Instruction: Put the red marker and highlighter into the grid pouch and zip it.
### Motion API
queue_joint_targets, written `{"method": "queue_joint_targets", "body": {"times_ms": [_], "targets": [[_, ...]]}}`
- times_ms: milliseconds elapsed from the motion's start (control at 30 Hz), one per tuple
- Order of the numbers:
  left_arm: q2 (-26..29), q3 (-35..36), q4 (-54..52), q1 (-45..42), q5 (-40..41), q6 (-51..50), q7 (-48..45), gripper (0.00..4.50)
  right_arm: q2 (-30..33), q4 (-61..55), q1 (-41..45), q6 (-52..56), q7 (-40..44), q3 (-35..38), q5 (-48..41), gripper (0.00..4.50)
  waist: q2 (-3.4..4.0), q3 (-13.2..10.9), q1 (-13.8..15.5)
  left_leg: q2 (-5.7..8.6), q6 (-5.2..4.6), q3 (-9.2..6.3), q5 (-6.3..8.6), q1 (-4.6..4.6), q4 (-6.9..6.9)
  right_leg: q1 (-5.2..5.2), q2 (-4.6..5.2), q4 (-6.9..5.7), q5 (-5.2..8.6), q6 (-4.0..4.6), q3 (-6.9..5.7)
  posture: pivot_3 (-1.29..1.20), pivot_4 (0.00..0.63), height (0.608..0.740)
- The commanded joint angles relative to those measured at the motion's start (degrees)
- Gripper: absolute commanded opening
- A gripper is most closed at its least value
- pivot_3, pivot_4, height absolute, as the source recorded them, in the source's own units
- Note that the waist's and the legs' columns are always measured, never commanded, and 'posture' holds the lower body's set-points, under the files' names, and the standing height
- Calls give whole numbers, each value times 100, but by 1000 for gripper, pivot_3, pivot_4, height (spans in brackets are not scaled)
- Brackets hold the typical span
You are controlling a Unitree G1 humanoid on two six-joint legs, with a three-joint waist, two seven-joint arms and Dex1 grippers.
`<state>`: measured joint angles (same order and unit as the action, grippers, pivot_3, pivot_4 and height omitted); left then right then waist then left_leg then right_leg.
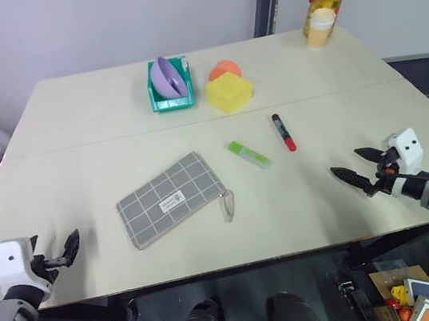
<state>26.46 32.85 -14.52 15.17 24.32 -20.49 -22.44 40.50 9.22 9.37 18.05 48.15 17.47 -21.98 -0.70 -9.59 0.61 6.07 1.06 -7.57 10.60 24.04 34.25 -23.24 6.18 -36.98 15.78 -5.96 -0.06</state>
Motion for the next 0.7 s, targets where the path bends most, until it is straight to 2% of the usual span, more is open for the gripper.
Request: {"method": "queue_joint_targets", "body": {"times_ms": [33, 300, 433, 467, 500, 700], "targets": [[-32, 172, -307, 64, 81, 17, 100, 4500, -5, -84, 192, -112, 26, -20, -33, 4489, 0, 0, 4, 0, 1, 0, 0, 0, 0, 0, 0, 0, 0, 0, 0, 0, 150, 740], [-57, 79, -357, -84, 55, 47, 228, 4500, -139, -240, 534, -10, 11, -187, -85, 4489, -1, 0, 9, 0, 0, 0, 0, 0, 0, 1, 0, 1, 0, 0, -1, 0, 150, 740], [-75, -178, -354, -229, -14, 241, 80, 4500, -510, -995, 622, 279, -3, -552, -307, 4489, -1, 0, 9, 0, 0, -1, 0, 1, 0, 0, 0, 0, 0, 0, -2, 0, 150, 740], [-94, -260, -370, -230, -42, 295, 22, 4500, -620, -1203, 647, 372, -9, -674, -369, 3971, 0, 0, 0, 0, 0, -2, 0, 1, 0, -1, -1, -1, 0, 0, -2, 0, 150, 740], [-104, -336, -370, -226, -78, 357, -28, 4500, -697, -1375, 671, 468, -8, -781, -422, 3675, 0, 0, -9, 0, 0, -1, 0, 0, 0, -1, -1, -1, 0, 0, -1, 0, 150, 740], [-59, -600, -244, -58, -146, 588, -358, 4500, -1222, -2282, 926, 946, -193, -1603, -522, 474, 0, -1, 5, 0, 2, -4, 2, 8, 0, -8, -1, 2, 0, 0, -1, 0, 150, 740]]}}
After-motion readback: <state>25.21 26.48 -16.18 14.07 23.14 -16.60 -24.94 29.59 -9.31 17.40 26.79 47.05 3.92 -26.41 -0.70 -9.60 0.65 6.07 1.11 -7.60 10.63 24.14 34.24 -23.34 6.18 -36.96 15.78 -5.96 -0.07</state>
